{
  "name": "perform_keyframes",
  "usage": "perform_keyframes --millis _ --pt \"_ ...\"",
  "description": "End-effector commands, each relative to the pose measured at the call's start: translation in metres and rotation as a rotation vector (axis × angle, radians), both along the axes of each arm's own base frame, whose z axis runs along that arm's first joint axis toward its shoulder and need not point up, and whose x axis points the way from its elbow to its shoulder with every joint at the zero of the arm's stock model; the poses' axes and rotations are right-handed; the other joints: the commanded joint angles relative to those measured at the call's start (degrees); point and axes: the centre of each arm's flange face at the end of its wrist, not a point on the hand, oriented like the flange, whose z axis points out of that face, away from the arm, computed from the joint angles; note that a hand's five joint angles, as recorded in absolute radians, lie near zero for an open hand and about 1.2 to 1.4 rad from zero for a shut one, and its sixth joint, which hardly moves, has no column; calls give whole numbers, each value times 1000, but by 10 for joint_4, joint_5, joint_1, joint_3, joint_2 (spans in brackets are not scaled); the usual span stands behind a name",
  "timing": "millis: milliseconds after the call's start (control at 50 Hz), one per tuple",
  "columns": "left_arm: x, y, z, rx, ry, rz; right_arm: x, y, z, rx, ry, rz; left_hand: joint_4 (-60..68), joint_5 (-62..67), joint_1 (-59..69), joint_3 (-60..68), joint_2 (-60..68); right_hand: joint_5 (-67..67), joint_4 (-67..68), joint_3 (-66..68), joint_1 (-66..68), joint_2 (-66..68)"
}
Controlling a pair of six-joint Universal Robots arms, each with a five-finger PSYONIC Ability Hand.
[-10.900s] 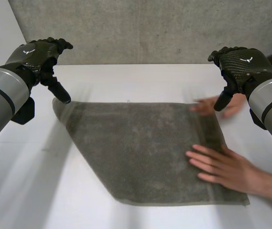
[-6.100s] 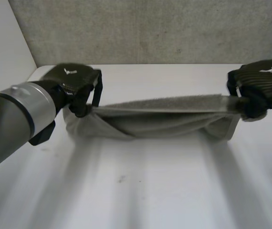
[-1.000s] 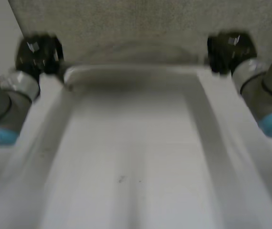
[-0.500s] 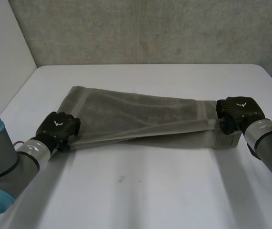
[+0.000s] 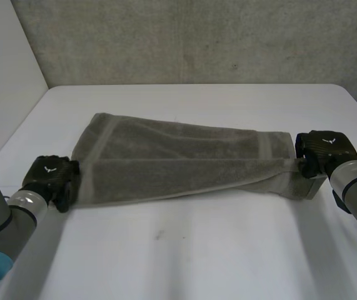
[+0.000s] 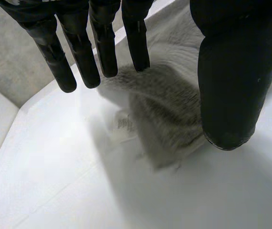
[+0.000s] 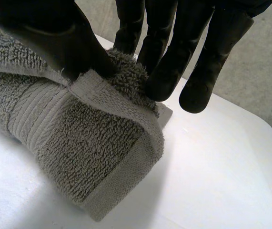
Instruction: Fold the towel.
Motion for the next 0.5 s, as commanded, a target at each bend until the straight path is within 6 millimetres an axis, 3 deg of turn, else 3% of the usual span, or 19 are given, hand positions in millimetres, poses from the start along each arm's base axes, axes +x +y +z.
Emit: perform_keyframes --millis 20,40,60,100,400,420,440,460,500 --pt "4 3 -1 11 1 14 2 2 -1 3 2 6 285 284 284 284 284 29 33 33 33 63" --pt "4 3 -1 11 1 14 2 2 -1 3 2 6 286 286 285 286 286 29 33 33 33 63" --pt "2 5 -1 11 4 6 2 3 -1 4 4 7 481 481 480 480 480 29 33 33 33 63" --pt "0 6 0 12 7 -1 2 3 -2 7 11 7 520 519 518 519 519 29 33 33 33 63" --pt "-5 18 4 27 56 -40 2 5 -4 19 19 12 520 519 519 519 519 29 33 33 33 63" --pt "-5 18 4 29 61 -53 3 6 -5 22 19 15 492 491 491 491 491 29 33 33 33 63" --pt "-6 19 4 31 66 -66 3 6 -6 25 19 15 373 373 372 373 373 29 33 33 33 63" --pt "-6 19 4 31 66 -66 3 6 -6 25 19 15 372 372 371 371 371 29 33 33 33 63" --pt "-8 19 4 31 68 -87 4 6 -6 26 20 19 186 185 185 185 185 29 33 33 33 63"
